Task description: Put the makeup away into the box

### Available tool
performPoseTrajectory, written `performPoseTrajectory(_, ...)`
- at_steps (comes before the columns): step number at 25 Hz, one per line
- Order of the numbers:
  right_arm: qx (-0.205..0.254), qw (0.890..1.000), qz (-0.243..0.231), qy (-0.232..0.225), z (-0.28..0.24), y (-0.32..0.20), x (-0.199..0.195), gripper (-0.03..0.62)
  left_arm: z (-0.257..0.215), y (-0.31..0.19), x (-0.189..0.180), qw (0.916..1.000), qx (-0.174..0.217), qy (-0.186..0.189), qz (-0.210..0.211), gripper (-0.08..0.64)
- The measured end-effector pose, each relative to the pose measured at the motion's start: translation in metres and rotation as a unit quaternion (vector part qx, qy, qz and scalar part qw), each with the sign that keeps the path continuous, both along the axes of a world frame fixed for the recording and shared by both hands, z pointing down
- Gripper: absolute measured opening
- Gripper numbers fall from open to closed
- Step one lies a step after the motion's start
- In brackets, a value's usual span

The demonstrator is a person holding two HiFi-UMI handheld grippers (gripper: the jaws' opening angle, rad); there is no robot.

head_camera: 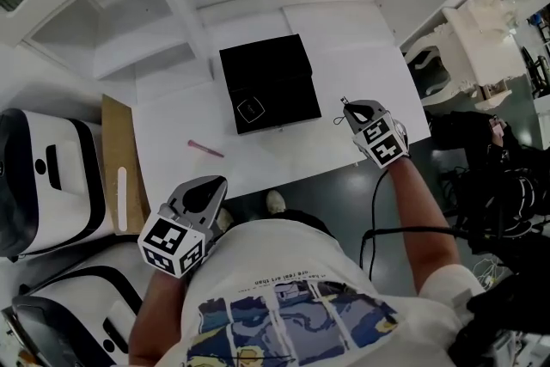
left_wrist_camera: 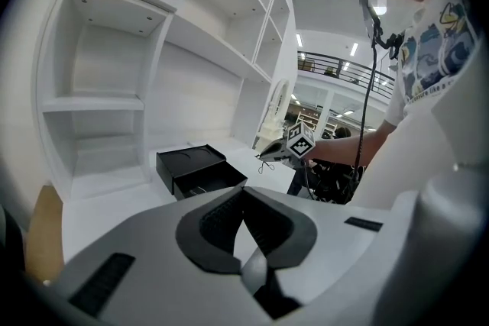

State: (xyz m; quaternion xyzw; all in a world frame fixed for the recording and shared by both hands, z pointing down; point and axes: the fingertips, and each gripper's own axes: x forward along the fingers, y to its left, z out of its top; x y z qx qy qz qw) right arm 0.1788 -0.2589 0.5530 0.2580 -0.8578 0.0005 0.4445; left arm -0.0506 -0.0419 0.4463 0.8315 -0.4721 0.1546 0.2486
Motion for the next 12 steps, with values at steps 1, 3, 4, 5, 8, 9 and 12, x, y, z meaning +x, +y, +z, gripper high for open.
performPoseTrajectory(1,0.000,1.000,-0.005,-0.003,-0.004,0.002,-0.008,0.034,0.000,0.003,-0.004,1.0000,0.001,0.001,-0.002,0.014)
performPoseTrajectory(3,0.000,1.000,-0.015,-0.006,-0.010,0.005,-0.024,0.034,0.000,0.009,-0.013,1.0000,0.002,0.001,-0.007,0.014)
performPoseTrajectory(4,0.000,1.000,-0.020,-0.006,-0.012,0.006,-0.032,0.034,-0.001,0.012,-0.018,0.9999,0.003,0.001,-0.011,0.014)
performPoseTrajectory(5,-0.001,1.000,-0.025,-0.007,-0.014,0.008,-0.039,0.034,-0.001,0.015,-0.022,0.9999,0.003,0.001,-0.015,0.014)
performPoseTrajectory(8,-0.003,0.999,-0.039,-0.008,-0.020,0.012,-0.060,0.034,-0.003,0.023,-0.035,0.9996,0.004,0.001,-0.026,0.014)
performPoseTrajectory(9,-0.003,0.999,-0.044,-0.008,-0.021,0.013,-0.067,0.034,-0.003,0.026,-0.039,0.9995,0.004,0.001,-0.031,0.014)
performPoseTrajectory(12,-0.003,0.998,-0.062,-0.007,-0.024,0.014,-0.087,0.034,-0.003,0.034,-0.051,0.9989,0.005,0.002,-0.046,0.014)
